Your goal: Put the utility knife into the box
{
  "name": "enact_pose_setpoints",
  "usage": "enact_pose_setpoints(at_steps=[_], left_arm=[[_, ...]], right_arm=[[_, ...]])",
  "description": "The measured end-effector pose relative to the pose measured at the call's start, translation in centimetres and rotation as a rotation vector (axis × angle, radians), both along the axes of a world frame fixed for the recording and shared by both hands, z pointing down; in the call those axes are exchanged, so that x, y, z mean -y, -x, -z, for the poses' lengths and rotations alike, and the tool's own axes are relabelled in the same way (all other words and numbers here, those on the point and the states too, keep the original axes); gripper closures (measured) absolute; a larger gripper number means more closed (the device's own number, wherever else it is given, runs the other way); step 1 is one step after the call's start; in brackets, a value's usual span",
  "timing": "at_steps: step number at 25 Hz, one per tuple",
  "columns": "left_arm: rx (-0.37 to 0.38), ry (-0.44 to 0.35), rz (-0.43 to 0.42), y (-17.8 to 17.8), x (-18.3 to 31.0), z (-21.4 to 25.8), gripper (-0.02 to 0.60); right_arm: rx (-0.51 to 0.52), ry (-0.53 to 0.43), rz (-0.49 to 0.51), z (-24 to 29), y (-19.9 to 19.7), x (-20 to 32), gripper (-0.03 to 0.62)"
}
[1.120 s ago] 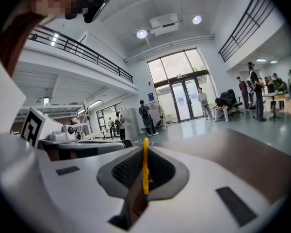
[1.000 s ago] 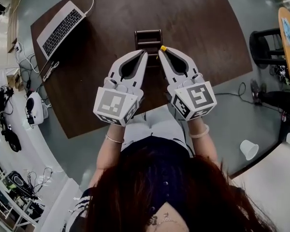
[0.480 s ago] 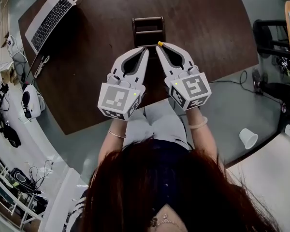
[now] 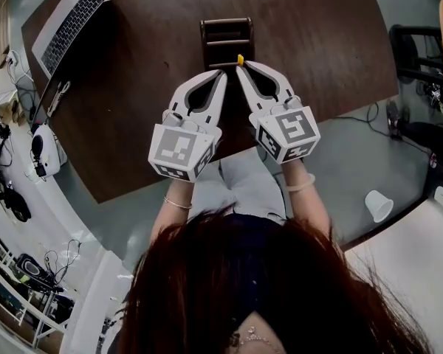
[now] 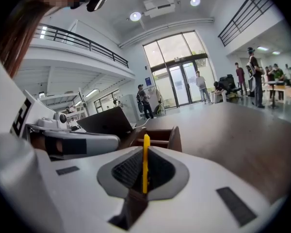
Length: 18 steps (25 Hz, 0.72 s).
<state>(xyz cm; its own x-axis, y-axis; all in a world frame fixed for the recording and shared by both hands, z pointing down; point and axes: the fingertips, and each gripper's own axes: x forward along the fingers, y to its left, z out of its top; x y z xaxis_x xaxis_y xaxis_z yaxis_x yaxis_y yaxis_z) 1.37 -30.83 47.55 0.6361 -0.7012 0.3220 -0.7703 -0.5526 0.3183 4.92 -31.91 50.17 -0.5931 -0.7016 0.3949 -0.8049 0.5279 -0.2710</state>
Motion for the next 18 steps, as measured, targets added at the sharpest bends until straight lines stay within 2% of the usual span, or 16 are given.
enact_pose_setpoints(at_steps=[5,12,18], left_arm=[[-0.005,0.005,0.005,0.21,0.06,-0.22,0.588],[-0.008,0.025,0.000,0.30,-0.33,-0.83,0.588],[-0.011,0.028,-0.007,0.32,-0.57,-0.88,0.588]], right_arm=[[0.003,-0.051,0.004,0.30,0.38,0.38,0.557],[0.036,-0.007,0.018,-0.39,0.91,-0.13,0.557],[0.062,-0.013,0.005,0.29,0.57,0.00,0.556]])
